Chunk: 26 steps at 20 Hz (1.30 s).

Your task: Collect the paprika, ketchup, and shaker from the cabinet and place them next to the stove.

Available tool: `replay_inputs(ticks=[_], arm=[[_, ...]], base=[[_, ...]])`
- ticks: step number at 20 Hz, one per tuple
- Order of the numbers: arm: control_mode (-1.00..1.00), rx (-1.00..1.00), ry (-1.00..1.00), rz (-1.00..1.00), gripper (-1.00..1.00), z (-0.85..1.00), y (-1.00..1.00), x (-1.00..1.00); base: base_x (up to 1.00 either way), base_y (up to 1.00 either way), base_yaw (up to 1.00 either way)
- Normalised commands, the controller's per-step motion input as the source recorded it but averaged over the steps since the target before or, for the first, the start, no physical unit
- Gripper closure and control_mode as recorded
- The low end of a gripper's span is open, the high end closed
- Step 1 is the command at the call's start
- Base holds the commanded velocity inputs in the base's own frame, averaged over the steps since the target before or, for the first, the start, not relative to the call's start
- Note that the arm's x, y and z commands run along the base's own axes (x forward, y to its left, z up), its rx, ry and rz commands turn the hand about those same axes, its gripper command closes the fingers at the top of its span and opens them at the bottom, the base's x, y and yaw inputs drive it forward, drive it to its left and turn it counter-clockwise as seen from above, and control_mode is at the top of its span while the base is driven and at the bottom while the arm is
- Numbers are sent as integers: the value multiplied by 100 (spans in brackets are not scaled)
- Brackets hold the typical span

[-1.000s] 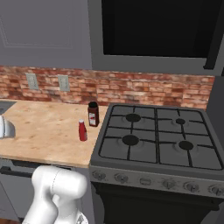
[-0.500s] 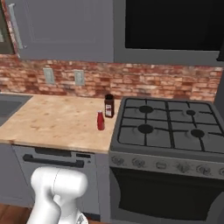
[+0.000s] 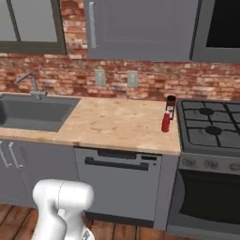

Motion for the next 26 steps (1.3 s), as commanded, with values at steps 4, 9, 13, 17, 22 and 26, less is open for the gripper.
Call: replay_inputs(ticks=[4, 9, 13, 17, 22, 26], arm=[[100, 0, 0, 0, -100, 0, 0, 0], [100, 0, 0, 0, -100, 0, 0, 0], [100, 0, 0, 0, -100, 0, 0, 0], [100, 0, 0, 0, -100, 0, 0, 0], [100, 0, 0, 0, -100, 0, 0, 0], [100, 0, 0, 0, -100, 0, 0, 0]], base=[[-5, 100, 0], [0, 100, 0], [0, 100, 0], [11, 100, 0], [34, 100, 0], [54, 84, 0]])
